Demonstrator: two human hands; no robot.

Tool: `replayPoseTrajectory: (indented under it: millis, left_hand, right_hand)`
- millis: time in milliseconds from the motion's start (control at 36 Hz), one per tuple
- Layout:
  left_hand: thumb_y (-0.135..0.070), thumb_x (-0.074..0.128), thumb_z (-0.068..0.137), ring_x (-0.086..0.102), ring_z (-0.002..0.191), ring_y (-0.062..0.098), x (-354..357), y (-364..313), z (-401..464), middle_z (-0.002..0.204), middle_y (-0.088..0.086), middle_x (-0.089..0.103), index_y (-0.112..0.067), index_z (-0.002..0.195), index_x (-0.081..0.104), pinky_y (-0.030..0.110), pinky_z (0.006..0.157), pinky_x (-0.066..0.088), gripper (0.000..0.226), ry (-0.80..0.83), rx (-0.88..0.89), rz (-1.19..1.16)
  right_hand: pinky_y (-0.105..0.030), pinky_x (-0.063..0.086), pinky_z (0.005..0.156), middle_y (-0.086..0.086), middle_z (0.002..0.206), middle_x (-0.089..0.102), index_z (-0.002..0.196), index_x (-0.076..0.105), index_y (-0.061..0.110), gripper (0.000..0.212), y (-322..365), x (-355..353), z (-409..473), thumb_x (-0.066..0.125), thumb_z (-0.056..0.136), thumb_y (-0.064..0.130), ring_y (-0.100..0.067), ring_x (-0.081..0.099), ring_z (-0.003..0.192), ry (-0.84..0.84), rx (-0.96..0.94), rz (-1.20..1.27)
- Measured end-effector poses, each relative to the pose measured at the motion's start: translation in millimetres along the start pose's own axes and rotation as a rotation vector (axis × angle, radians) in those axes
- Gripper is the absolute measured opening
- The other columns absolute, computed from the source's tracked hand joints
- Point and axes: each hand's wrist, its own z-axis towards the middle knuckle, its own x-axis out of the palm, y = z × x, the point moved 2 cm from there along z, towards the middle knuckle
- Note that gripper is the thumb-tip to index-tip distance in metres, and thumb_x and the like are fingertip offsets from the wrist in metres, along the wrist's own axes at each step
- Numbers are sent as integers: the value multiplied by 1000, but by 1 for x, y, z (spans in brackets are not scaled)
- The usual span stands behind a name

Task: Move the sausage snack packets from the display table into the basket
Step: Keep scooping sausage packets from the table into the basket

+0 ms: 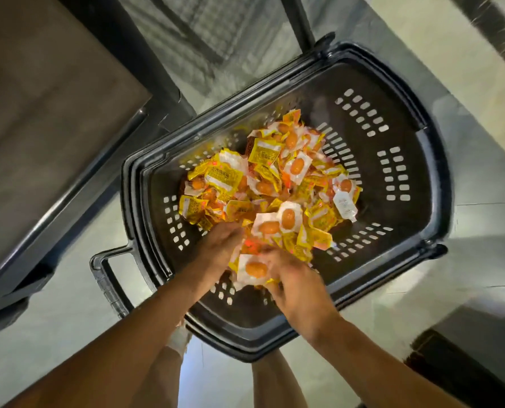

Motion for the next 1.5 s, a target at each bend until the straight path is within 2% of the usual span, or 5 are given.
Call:
replayPoseTrajectory:
  millis: [167, 556, 1028, 1278, 1500]
  left_hand:
    - [-21, 75, 89, 59, 98, 7, -5, 26, 15, 131, -2, 56, -22, 134, 57, 9, 67, 50, 48, 91, 35, 397]
    - [-24, 72, 92, 54, 105, 14, 22, 38, 19, 117, -2, 52, -18, 91, 69, 21, 89, 47, 7, -245, 440, 560]
    - [-25, 46, 106, 68, 95, 17, 28, 11, -36, 100, 1, 66, -18, 119, 55, 34, 75, 56, 17, -124, 852, 518]
    - [-22, 51, 104, 63, 96, -8, 9, 14, -21, 114, 7, 61, -19, 113, 55, 2, 70, 47, 11, -345, 588, 203]
    - [-38, 73, 86, 52, 122, 25, -8, 31, 32, 134, 2, 44, -25, 128, 41, 46, 97, 50, 55, -365, 225, 288]
  right_hand:
    - [-29, 48, 97, 6, 129, 58, 132, 53, 31, 40, 0, 23, 13, 62, 94, 25, -16, 58, 121, -11, 27, -150]
    - [-33, 47, 107, 13, 138, 54, 132, 56, 31, 47, -52, -28, 13, 74, 89, 22, -9, 46, 131, -73, -97, 133]
    - [-47, 25, 124, 19, 164, 7, 155, 10, 48, 135, -45, -26, 42, 92, 49, 63, -8, 7, 154, -97, -11, 430]
    - [-31, 57, 86, 10, 107, 62, 115, 70, 27, 48, -14, -25, 64, 88, 72, 43, -5, 64, 97, -127, -80, 400]
    - [-34, 39, 112, -3, 143, 44, 137, 56, 23, 74, -7, 5, 64, 90, 72, 38, -18, 41, 136, -51, -8, 357]
